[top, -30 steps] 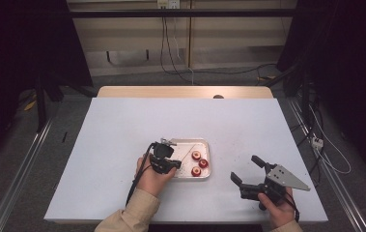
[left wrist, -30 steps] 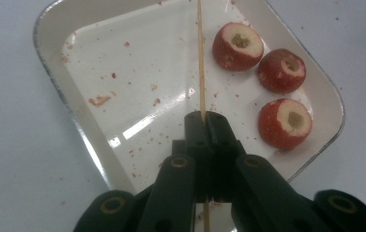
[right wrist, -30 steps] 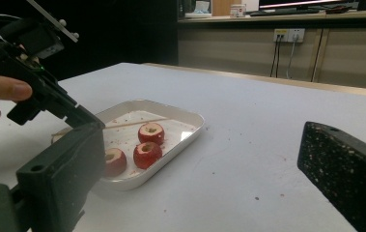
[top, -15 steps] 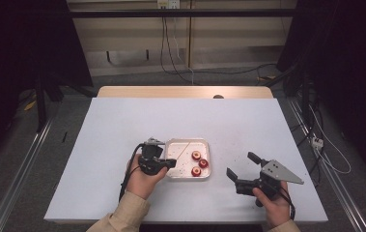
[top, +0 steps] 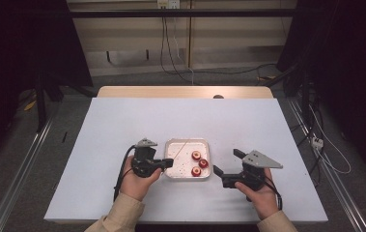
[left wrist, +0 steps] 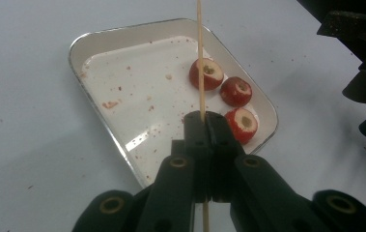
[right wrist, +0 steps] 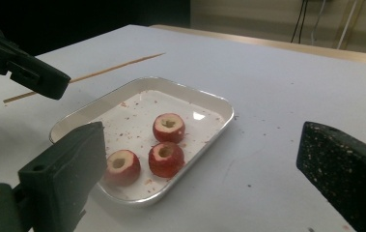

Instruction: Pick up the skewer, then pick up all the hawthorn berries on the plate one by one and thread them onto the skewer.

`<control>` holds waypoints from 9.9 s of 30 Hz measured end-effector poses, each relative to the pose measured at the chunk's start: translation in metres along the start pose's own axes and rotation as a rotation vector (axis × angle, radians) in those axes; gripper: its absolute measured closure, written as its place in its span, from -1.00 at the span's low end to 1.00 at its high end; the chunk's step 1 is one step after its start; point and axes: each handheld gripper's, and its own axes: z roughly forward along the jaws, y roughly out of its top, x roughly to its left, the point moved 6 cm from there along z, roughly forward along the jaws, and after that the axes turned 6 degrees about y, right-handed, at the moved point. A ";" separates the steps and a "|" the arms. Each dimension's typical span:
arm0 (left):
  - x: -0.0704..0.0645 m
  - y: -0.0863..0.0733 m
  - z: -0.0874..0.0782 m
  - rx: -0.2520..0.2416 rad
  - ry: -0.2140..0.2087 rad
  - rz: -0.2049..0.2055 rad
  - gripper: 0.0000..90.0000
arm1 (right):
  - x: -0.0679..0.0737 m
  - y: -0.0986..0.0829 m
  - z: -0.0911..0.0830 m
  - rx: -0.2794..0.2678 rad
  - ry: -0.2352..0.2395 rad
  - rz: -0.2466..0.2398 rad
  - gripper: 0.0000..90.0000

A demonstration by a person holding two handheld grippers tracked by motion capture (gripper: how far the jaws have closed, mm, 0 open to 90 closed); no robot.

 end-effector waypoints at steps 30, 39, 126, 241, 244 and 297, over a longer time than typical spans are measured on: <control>0.005 -0.001 -0.013 -0.039 -0.026 -0.001 0.98 | 0.006 0.007 0.060 0.197 0.039 0.042 -0.31; 0.008 0.000 -0.014 -0.040 -0.013 -0.006 0.99 | 0.002 0.008 0.077 0.208 0.022 0.046 0.01; 0.012 0.000 -0.015 -0.036 0.006 -0.015 0.98 | 0.050 -0.010 0.091 0.291 0.267 0.117 0.27; -0.011 -0.001 -0.018 -0.058 -0.072 0.010 0.98 | -0.007 0.061 0.056 0.037 0.136 0.433 0.65; -0.012 -0.001 -0.018 -0.062 -0.075 0.013 0.98 | -0.008 0.063 0.055 0.026 0.130 0.435 0.65; -0.033 -0.001 -0.004 -0.106 -0.105 0.026 0.99 | 0.000 0.068 0.058 -0.061 0.188 0.576 0.65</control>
